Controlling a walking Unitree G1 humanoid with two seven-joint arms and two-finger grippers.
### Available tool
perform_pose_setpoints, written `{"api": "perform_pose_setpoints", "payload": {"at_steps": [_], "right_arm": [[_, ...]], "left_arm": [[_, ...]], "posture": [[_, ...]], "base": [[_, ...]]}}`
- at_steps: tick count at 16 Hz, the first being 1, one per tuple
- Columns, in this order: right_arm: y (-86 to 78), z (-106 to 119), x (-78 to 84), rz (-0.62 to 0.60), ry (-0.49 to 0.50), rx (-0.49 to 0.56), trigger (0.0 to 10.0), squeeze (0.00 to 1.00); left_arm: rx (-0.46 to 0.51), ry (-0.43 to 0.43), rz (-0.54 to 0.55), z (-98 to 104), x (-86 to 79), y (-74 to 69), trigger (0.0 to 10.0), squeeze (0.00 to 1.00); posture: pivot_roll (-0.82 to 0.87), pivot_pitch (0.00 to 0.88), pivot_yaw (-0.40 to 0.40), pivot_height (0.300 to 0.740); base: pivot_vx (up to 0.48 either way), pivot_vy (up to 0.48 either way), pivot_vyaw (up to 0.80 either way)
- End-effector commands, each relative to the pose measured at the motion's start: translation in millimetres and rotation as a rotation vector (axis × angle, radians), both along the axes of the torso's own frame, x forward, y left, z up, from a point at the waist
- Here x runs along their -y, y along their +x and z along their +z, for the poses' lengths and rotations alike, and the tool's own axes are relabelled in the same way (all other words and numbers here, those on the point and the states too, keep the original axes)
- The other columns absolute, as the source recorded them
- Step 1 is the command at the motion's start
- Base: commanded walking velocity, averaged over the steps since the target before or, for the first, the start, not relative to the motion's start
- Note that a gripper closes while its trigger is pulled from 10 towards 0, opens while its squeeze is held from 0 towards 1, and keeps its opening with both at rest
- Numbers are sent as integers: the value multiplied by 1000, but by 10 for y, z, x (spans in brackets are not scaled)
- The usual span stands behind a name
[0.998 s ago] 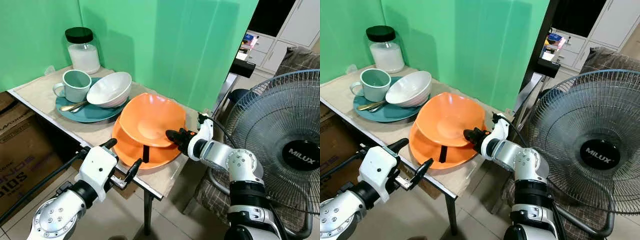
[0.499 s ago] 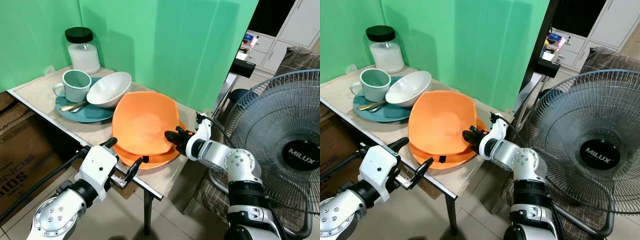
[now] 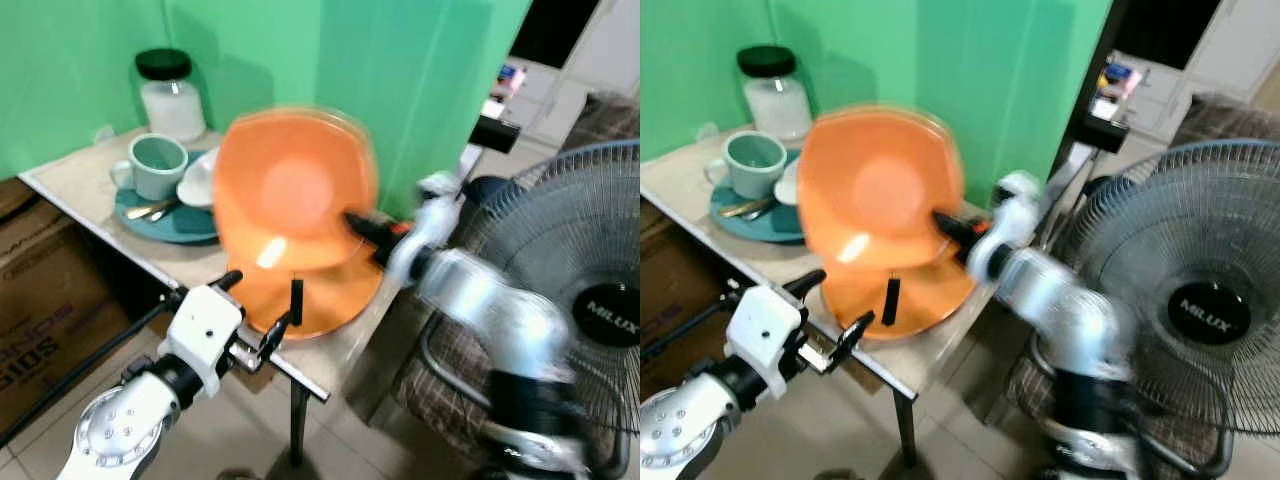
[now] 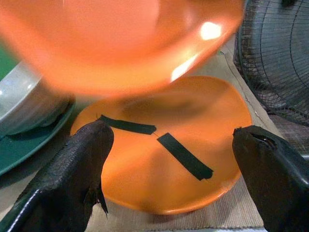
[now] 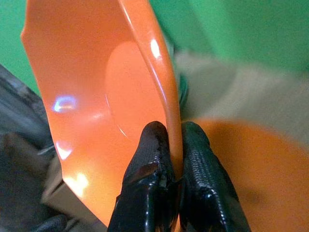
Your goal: Setting the table
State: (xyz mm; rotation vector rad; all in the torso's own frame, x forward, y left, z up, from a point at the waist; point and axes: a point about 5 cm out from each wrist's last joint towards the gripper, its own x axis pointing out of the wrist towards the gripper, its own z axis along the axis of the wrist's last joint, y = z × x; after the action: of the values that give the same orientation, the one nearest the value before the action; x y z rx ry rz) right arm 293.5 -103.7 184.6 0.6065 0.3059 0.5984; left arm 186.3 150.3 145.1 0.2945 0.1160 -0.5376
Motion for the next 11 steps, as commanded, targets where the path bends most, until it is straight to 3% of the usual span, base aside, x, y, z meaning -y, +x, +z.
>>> {"api": "perform_pose_setpoints", "payload": {"at_steps": [1, 2, 5, 7, 9, 11], "right_arm": [[-81, 161, 119, -22, -8, 109, 4627, 0], [-137, 250, 226, -61, -21, 163, 10000, 0], [-354, 401, 372, -130, -54, 339, 10000, 0], [-465, 282, 394, -194, -188, 344, 10000, 0], [-427, 215, 374, -244, -276, 355, 10000, 0], [-438, 210, 302, -218, -279, 379, 10000, 0]], "left_arm": [[-7, -15, -25, -22, 61, 10, 10000, 0], [-2, -30, -40, -17, 110, 31, 10000, 0], [18, -100, -48, 40, 213, 55, 10000, 0], [38, -129, -81, 102, 306, 86, 10000, 0], [34, -136, -100, 68, 391, 94, 10000, 0], [32, -125, -50, 20, 381, 111, 10000, 0]], "posture": [[129, 0, -58, 740], [117, 0, -56, 740], [86, 0, -49, 740], [73, 0, -43, 740], [65, 0, -50, 740], [67, 0, -56, 740]], "base": [[0, 0, 0], [0, 0, 0], [0, 0, 0], [0, 0, -394], [0, 0, -778], [0, 0, -769]]}}
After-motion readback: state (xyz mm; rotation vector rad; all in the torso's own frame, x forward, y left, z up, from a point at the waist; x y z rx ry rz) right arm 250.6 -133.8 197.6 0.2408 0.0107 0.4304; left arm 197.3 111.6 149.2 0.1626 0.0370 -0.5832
